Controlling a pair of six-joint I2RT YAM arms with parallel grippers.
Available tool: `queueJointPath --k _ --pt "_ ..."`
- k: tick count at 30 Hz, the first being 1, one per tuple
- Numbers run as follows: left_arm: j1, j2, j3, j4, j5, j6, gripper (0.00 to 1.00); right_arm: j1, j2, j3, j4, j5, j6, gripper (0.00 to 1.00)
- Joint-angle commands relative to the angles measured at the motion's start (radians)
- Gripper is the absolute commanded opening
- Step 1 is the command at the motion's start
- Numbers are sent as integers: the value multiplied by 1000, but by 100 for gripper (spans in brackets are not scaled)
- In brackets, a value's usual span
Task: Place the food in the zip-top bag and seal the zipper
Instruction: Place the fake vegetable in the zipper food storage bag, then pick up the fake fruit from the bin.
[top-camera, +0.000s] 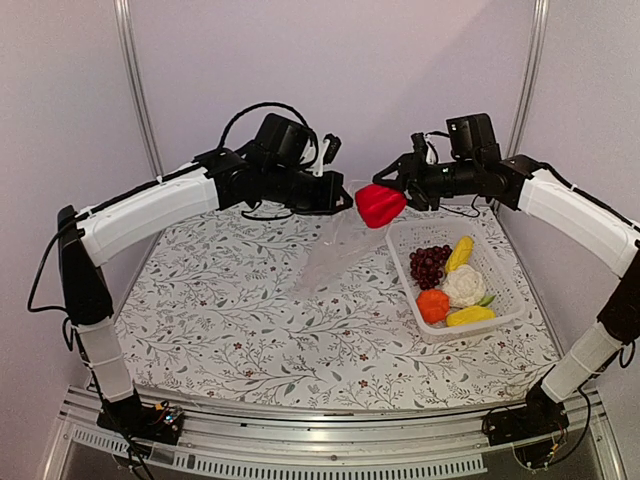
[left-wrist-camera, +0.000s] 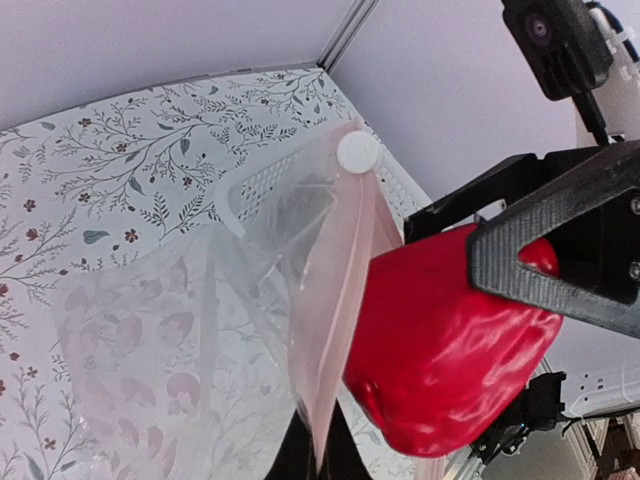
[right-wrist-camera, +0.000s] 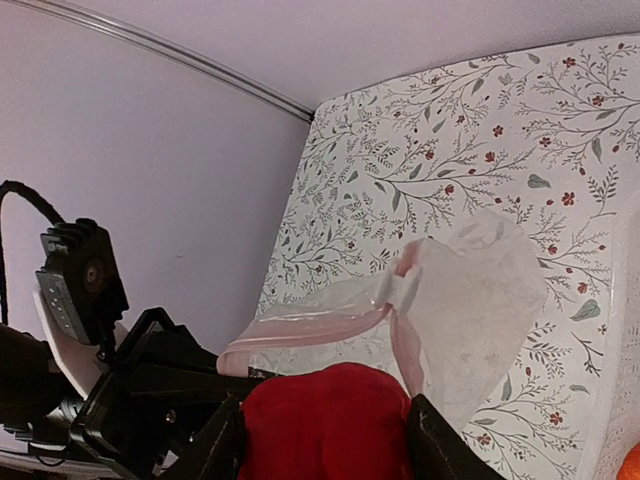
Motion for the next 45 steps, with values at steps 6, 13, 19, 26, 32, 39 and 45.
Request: queueJointPath --k 6,13,19,26,32,39,45 --pt "15 -19 -4 42 19 -23 0 36 50 58 -184 175 -86 28" --pt "25 -3 7 49 32 -25 0 64 97 115 -189 181 -83 70" --pt "50 -5 -13 38 30 -34 0 64 96 243 -250 185 -99 99" --pt "82 -31 -46 17 21 -15 0 39 27 258 -332 242 -153 99" --pt "108 -70 -26 -77 -10 31 0 -67 -80 62 -371 307 -251 94" --pt "111 -193 -8 -211 -117 105 0 -226 -175 -158 -404 345 -318 81" --pt "111 -231 -59 -249 -120 104 0 -305 -134 -244 -375 358 -343 72"
